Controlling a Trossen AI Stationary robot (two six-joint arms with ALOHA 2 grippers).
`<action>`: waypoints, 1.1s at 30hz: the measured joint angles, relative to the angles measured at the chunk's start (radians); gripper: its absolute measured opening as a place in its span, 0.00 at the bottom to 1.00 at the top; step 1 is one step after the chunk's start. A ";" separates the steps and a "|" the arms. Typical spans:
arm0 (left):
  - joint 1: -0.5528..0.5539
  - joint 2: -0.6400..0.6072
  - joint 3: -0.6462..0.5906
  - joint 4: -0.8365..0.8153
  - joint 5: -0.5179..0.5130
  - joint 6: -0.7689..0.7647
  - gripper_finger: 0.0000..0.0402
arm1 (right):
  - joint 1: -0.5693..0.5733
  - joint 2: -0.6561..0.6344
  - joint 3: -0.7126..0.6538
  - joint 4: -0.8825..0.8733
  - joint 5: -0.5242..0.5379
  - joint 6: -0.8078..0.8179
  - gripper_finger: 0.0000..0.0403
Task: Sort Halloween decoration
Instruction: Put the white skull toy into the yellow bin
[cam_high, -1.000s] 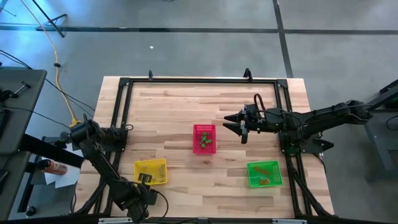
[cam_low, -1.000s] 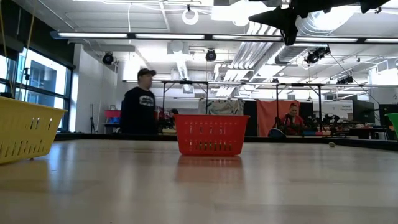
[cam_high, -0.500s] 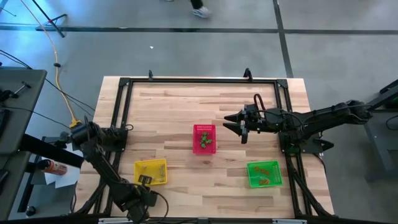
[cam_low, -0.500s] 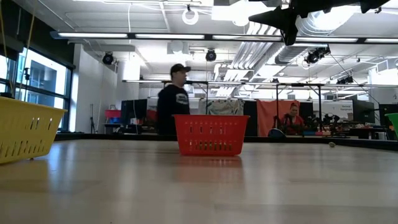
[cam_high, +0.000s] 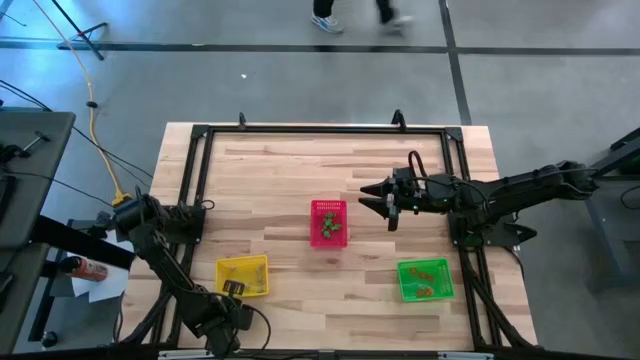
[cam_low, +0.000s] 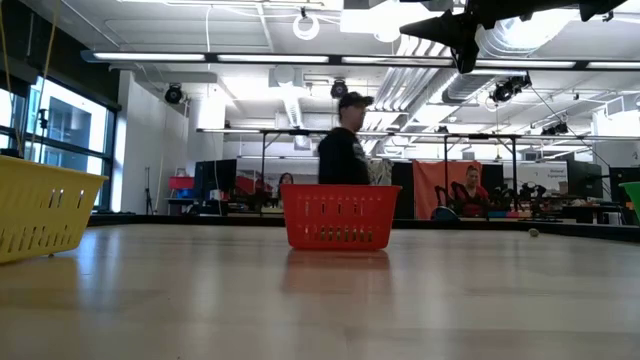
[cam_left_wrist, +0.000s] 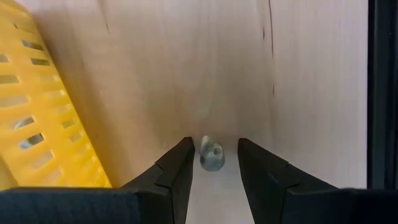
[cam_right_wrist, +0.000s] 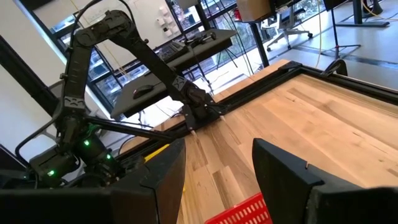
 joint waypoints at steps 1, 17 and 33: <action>0.000 -0.002 -0.009 0.010 0.009 -0.004 0.29 | 0.000 0.000 0.000 0.001 0.000 0.001 0.45; 0.010 0.001 -0.030 0.026 0.027 0.008 0.26 | 0.000 0.000 0.000 0.000 0.000 0.019 0.45; 0.010 0.002 -0.030 0.025 0.044 0.007 0.06 | 0.000 0.000 0.000 0.000 0.000 0.020 0.45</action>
